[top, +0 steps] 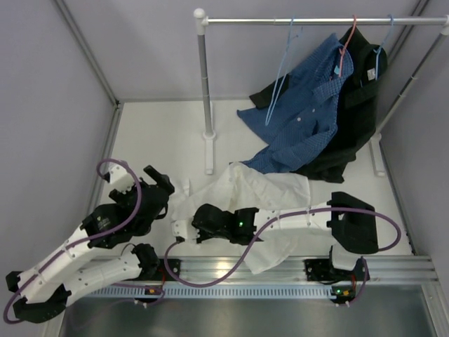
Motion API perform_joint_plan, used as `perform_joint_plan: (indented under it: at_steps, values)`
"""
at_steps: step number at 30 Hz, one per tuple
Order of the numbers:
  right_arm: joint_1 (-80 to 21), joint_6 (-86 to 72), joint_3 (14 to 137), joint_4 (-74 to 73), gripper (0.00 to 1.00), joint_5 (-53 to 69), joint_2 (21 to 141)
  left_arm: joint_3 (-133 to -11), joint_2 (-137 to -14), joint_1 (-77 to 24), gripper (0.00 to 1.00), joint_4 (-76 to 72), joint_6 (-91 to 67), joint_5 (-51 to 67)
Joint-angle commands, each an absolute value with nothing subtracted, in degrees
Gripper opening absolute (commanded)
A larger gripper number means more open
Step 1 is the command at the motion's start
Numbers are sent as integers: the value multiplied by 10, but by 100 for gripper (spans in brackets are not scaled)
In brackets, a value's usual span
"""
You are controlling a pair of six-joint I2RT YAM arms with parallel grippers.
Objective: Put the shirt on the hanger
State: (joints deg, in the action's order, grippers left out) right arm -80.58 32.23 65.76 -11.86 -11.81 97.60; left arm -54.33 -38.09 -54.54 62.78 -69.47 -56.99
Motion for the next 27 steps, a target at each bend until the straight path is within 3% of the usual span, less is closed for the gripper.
perform_joint_plan:
  at_steps: [1, 3, 10, 15, 22, 25, 27]
  values:
    - [-814, 346, 681, -17, 9, -168, 987, -568, -367, -547, 98, 636, -665, -604]
    - [-814, 339, 682, -5, 0, -176, 965, -580, -353, -547, 98, 647, -647, -612]
    - [-814, 292, 774, 25, 0, -276, 880, -648, -342, -547, 98, 561, -442, -610]
    - [-809, 288, 983, -35, 0, -389, 897, -798, -344, -548, 98, 459, -261, -573]
    - [-814, 356, 1337, -75, 0, -522, 991, -1062, -518, -548, 98, 444, -81, -447]
    - [-805, 450, 1381, 51, 0, -599, 1030, -1127, -543, -547, 98, 459, -90, -428]
    - [-791, 461, 1405, 48, 0, -651, 1049, -1114, -540, -548, 98, 460, -108, -370]
